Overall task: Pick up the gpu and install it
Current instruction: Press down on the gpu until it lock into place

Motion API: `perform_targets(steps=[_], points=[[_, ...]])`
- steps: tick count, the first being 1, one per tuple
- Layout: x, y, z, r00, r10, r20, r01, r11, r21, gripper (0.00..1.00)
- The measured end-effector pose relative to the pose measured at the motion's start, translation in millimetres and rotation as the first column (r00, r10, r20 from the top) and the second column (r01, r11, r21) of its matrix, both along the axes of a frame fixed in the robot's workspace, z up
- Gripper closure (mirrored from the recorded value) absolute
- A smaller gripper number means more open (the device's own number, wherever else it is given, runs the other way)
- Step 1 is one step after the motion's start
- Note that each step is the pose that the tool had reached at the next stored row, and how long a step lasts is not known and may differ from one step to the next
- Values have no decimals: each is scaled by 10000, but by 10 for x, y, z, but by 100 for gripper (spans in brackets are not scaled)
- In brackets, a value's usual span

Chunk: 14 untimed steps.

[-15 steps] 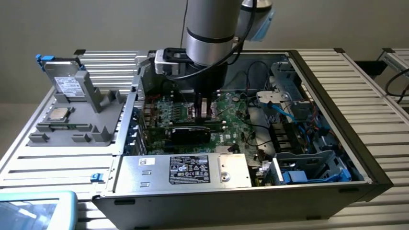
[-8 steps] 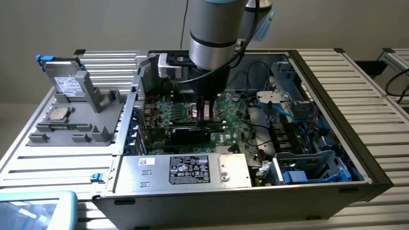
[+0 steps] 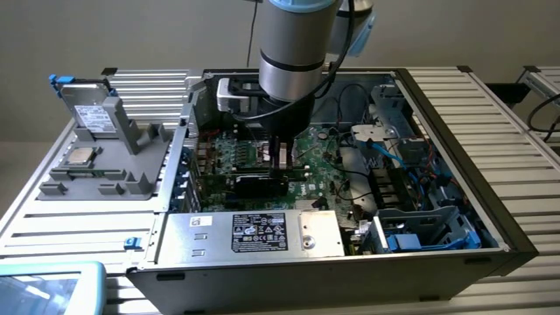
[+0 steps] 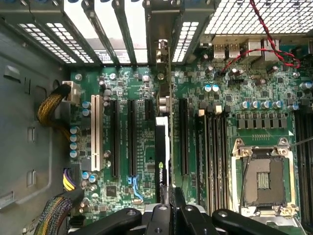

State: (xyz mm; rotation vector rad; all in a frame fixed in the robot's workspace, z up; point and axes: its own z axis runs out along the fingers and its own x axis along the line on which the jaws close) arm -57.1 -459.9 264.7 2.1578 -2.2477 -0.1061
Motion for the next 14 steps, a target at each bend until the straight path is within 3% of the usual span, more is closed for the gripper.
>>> perform_targets(steps=[10,14], points=[[2,-1,-54,10000,1,0,-1,10000,3,88],[2,0,90,10000,0,-1,0,10000,5,88]])
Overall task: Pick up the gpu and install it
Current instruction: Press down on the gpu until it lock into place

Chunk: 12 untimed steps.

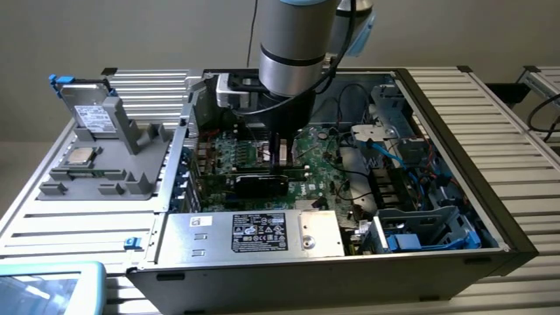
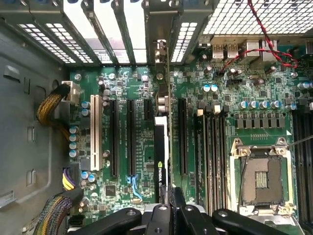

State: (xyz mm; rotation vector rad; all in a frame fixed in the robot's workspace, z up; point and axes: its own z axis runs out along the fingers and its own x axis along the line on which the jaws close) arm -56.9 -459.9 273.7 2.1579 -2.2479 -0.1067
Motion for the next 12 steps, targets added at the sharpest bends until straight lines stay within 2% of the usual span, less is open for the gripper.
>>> perform_targets(steps=[3,4,12], points=[[0,-1,135,10000,1,-1,-1,10000,-11,88],[0,-1,152,10000,1,-2,-1,10000,-13,88],[0,-1,152,10000,1,-1,-1,10000,-12,88]])
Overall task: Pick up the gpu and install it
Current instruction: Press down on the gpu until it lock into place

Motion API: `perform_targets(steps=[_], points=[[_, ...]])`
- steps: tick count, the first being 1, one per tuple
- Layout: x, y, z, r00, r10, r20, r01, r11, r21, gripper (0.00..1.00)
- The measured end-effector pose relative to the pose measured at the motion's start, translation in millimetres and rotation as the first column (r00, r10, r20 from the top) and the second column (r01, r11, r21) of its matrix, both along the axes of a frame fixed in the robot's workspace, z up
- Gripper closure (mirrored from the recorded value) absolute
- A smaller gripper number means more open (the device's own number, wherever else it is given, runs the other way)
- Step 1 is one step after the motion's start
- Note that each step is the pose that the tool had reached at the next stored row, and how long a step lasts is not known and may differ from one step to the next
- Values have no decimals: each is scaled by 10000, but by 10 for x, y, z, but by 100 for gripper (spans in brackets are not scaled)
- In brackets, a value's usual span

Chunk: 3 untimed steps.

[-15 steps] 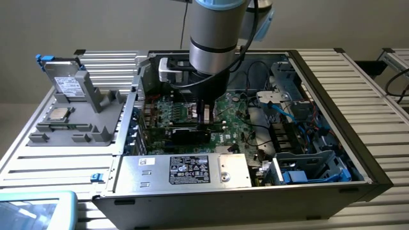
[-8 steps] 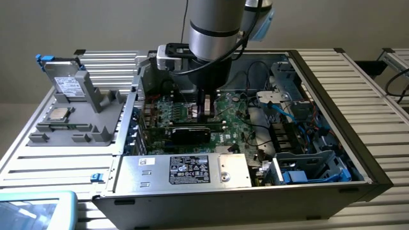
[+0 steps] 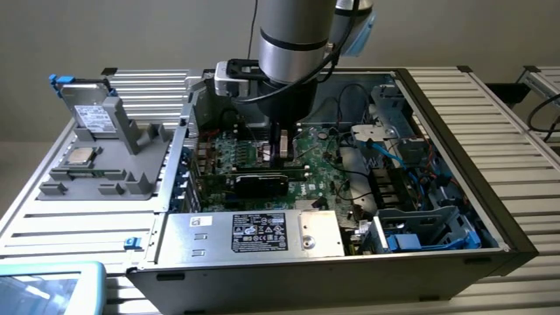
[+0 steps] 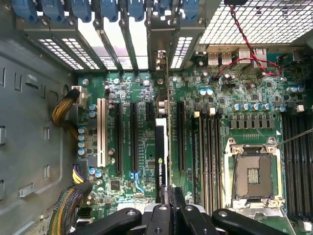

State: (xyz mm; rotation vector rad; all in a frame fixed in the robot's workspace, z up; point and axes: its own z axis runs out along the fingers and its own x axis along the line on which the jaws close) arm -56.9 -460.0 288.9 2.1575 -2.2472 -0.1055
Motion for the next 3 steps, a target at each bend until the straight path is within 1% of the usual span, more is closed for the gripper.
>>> perform_targets(steps=[3], points=[[0,0,0,10000,0,0,0,10000,-1,88]])
